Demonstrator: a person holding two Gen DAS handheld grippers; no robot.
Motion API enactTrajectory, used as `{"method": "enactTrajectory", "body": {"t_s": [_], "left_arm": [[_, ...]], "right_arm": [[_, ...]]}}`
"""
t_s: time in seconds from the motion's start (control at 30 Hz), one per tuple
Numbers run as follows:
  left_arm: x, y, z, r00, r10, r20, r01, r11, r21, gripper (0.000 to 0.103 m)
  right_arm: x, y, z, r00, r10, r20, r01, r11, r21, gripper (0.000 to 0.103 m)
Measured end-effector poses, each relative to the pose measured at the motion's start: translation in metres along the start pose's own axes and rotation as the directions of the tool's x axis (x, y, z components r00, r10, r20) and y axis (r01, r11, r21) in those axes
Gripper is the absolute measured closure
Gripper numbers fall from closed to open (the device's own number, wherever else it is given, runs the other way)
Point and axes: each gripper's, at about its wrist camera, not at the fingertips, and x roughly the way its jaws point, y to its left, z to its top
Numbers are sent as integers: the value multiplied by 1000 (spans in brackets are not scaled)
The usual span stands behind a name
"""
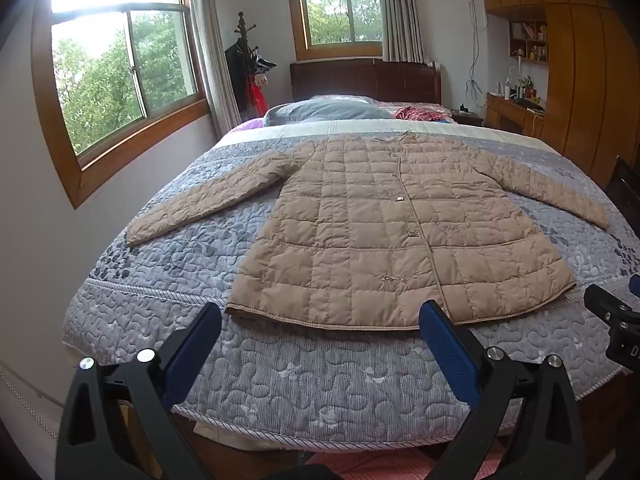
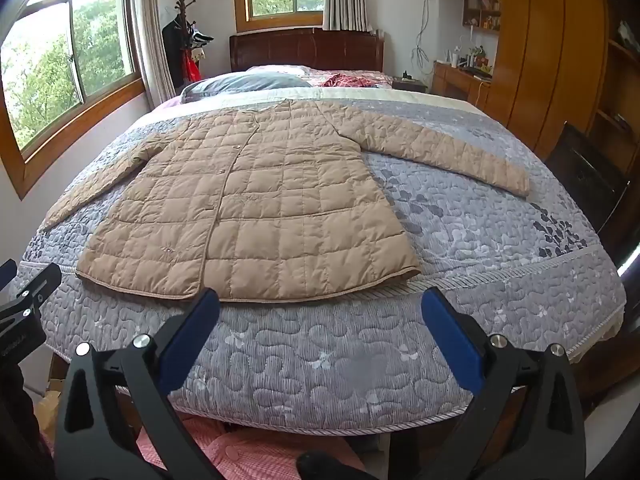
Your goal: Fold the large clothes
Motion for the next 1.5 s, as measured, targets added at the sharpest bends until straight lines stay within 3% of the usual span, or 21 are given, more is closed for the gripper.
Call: {"method": "enactTrajectory", "body": {"t_s": [1.5], "left_arm": [[1,0,1,1000,-5,-2,5,1000,3,4]], "right_arm": [[3,1,2,1000,5,-4,-5,1000,0,3]]}}
